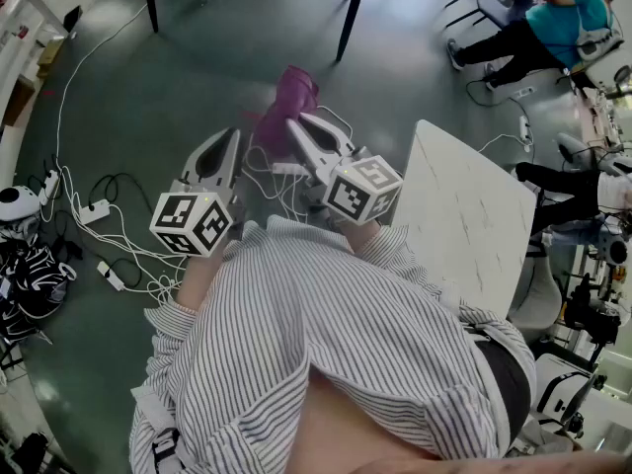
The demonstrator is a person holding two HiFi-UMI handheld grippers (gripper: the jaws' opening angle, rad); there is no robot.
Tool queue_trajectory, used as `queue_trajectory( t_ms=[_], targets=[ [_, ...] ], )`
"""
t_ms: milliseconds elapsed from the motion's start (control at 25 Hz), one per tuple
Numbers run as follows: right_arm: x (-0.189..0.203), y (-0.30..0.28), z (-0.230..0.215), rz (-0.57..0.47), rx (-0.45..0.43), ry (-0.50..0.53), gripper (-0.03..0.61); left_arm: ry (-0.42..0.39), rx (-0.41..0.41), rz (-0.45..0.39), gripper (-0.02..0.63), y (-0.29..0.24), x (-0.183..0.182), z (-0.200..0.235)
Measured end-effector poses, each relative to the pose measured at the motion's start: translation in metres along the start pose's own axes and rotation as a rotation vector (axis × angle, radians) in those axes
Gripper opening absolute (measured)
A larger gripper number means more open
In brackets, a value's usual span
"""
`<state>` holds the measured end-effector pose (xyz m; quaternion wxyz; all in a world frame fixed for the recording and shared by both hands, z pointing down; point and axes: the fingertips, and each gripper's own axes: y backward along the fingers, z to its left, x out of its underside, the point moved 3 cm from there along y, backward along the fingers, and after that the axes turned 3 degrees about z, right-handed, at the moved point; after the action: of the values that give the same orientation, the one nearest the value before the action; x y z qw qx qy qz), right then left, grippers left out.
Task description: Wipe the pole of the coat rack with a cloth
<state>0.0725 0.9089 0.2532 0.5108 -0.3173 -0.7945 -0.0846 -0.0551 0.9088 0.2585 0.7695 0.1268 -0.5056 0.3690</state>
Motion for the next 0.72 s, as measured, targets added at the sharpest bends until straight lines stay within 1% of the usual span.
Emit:
queue_trajectory(
  t_ms=[320, 600, 720],
  targets=[
    [-0.001, -0.003, -0.004, 0.020, 0.005, -0.021, 0.055, -0.088, -0.012, 0.002, 0.011, -0.002, -0.008, -0.002],
    [0.011, -0.011, 0.002, 0.054, 0.005, -0.024, 0.055, -0.065, -0.005, 0.014, 0.011, 0.002, -0.002, 0.008],
    [0.007, -0.012, -0.001, 0.028, 0.003, -0.071, 0.055, -0.065, -0.017, 0.008, 0.011, 0.005, -0.006, 0.015]
  ],
)
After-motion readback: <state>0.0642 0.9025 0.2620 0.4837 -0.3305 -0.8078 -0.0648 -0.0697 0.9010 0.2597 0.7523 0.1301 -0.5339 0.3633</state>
